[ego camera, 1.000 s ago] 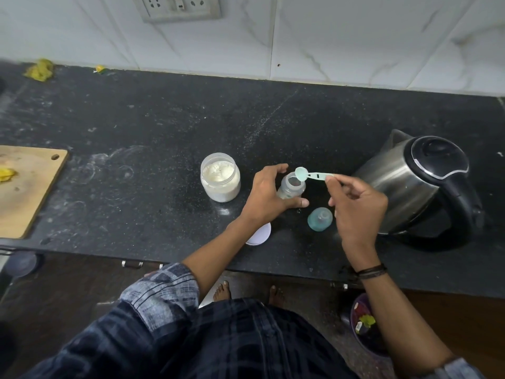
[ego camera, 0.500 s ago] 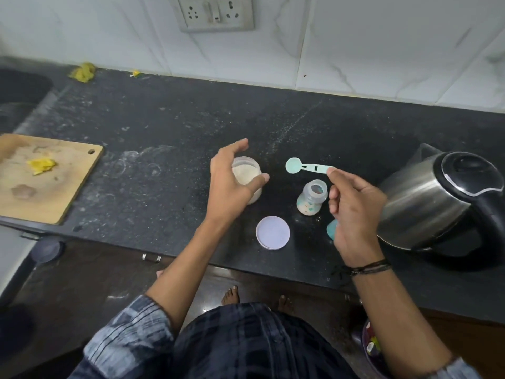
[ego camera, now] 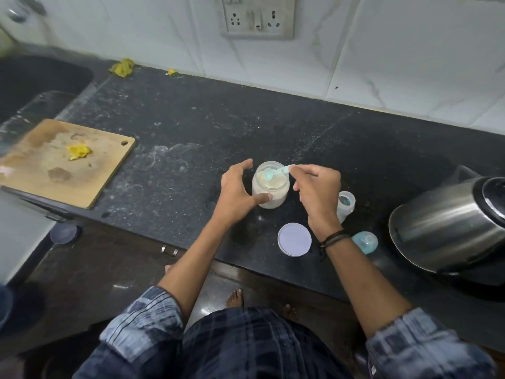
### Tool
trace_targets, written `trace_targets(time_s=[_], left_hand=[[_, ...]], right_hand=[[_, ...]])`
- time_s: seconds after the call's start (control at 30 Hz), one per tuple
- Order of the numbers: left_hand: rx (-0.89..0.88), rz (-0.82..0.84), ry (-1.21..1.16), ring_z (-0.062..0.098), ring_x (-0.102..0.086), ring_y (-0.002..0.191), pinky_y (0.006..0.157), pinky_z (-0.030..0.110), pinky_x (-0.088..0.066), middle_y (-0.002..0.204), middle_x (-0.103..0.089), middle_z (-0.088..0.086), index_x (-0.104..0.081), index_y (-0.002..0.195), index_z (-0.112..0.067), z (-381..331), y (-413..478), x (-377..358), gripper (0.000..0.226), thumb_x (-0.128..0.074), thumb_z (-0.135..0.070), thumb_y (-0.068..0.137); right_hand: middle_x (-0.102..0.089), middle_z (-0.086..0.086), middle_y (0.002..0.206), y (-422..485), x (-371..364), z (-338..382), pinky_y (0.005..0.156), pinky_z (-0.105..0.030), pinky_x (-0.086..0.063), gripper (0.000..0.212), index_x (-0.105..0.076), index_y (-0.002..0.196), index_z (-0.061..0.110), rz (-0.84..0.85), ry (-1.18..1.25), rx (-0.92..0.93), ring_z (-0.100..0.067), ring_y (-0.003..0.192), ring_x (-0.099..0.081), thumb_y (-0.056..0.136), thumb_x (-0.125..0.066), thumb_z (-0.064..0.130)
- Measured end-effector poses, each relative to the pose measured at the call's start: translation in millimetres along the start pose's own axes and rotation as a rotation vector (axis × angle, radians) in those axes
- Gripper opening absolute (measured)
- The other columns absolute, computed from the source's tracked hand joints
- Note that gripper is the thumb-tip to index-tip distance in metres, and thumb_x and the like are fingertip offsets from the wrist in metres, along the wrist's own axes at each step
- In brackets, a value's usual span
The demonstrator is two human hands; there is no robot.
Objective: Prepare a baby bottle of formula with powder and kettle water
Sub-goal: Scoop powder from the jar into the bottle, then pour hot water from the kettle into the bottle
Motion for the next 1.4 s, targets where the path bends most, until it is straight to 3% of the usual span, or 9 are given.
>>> trace_targets(time_s=[0.23, 0.37, 0.5, 0.67, 0.83, 1.03, 1.2, 1.3, 1.4], left_hand=[[0.003, 0.041, 0.027, 0.017, -0.029, 0.145, 0.120, 0.037, -0.029, 0.153, -0.044, -0.001, -0.039, 0.155, -0.017, 0.5, 2.3, 3.9, 0.095, -0.090, -0.014, 0.076], [-0.038, 0.038, -0.003, 0.017, -0.028, 0.145, 0.119, 0.034, -0.028, 0.155, -0.041, -0.001, -0.038, 0.155, -0.020, -13.3, 2.2, 6.3, 0.090, -0.082, -0.005, 0.078], [-0.141, -0.010, -0.045, 0.015, -0.031, 0.141, 0.111, 0.023, -0.029, 0.150, -0.042, -0.005, -0.044, 0.151, -0.022, -44.2, -0.8, 4.2, 0.081, -0.074, 0.000, 0.079], [-0.343, -0.021, -0.078, 0.007, -0.038, 0.130, 0.102, 0.002, -0.025, 0.136, -0.047, -0.015, -0.056, 0.142, -0.026, -96.5, -17.9, -26.8, 0.070, -0.072, 0.001, 0.079], [-0.463, 0.151, -0.080, 0.013, -0.042, 0.131, 0.112, 0.020, -0.033, 0.138, -0.053, -0.007, -0.057, 0.141, -0.024, -134.7, -38.4, -83.9, 0.064, -0.076, -0.005, 0.082], [-0.497, 0.310, -0.083, 0.010, -0.038, 0.132, 0.110, 0.012, -0.028, 0.140, -0.052, -0.006, -0.058, 0.141, -0.024, -154.8, -58.0, -140.1, 0.062, -0.076, -0.005, 0.085], [-0.492, 0.356, -0.085, 0.015, -0.042, 0.130, 0.113, 0.038, -0.039, 0.139, -0.056, -0.005, -0.059, 0.140, -0.022, -160.7, -64.9, -168.1, 0.060, -0.077, -0.006, 0.085], [-0.486, 0.353, -0.081, 0.016, -0.044, 0.129, 0.112, 0.043, -0.040, 0.138, -0.057, -0.004, -0.060, 0.139, -0.022, -160.7, -66.7, -177.6, 0.060, -0.078, -0.006, 0.084], [-0.464, 0.350, -0.079, 0.018, -0.044, 0.131, 0.112, 0.045, -0.040, 0.138, -0.057, -0.005, -0.060, 0.139, -0.022, -158.9, -66.9, -183.6, 0.060, -0.078, -0.006, 0.084]], right_hand=[[-0.063, 0.012, 0.055, 2.2, -11.3, 4.0, 0.068, -0.031, -0.040, 0.022, -0.081, 0.081, 0.018, 0.028, -0.360, 0.119, -0.020, 0.066, -0.063, 0.093, -0.066, 0.028], [-0.054, 0.009, 0.048, -5.9, 5.0, 22.1, 0.066, -0.030, -0.038, 0.019, -0.082, 0.089, 0.021, -0.039, -0.364, 0.217, -0.014, 0.055, -0.052, 0.097, -0.068, 0.031], [-0.063, 0.006, 0.057, -18.6, 35.6, 35.6, 0.063, -0.019, -0.040, 0.014, -0.081, 0.090, 0.027, -0.080, -0.359, 0.251, -0.010, 0.064, -0.063, 0.097, -0.069, 0.033], [-0.069, 0.001, 0.066, -33.6, 113.8, 48.5, 0.074, -0.038, -0.054, 0.012, -0.079, 0.087, 0.029, -0.229, -0.308, 0.288, -0.018, 0.067, -0.068, 0.094, -0.070, 0.030], [-0.074, 0.007, 0.085, -56.0, 209.1, 49.7, 0.084, -0.036, -0.057, 0.013, -0.082, 0.100, 0.018, -0.483, -0.355, 0.309, -0.013, 0.081, -0.071, 0.097, -0.072, 0.025], [-0.072, -0.007, 0.098, -87.7, 284.3, 34.0, 0.082, -0.023, -0.039, 0.017, -0.080, 0.105, 0.012, -0.744, -0.533, 0.295, -0.032, 0.094, -0.063, 0.098, -0.069, 0.022], [-0.059, -0.016, 0.121, -96.6, 318.7, 4.4, 0.096, -0.016, -0.027, 0.028, -0.074, 0.117, 0.013, -0.874, -0.572, 0.186, -0.041, 0.113, -0.053, 0.096, -0.071, 0.030], [-0.055, 0.000, 0.120, -91.2, 327.9, -21.1, 0.096, -0.026, -0.037, 0.040, -0.068, 0.122, 0.018, -0.829, -0.417, 0.110, -0.027, 0.113, -0.058, 0.096, -0.065, 0.049], [-0.068, 0.013, 0.104, -82.2, 330.9, -45.8, 0.095, -0.038, -0.053, 0.045, -0.066, 0.113, 0.031, -0.778, -0.231, 0.040, -0.015, 0.100, -0.068, 0.091, -0.059, 0.069]])
Point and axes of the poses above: each hand's wrist, its own y-axis towards the middle knuckle, its own x-axis out of the back of the hand, z = x × y, the point moved 9 cm from there along y, towards the middle knuckle
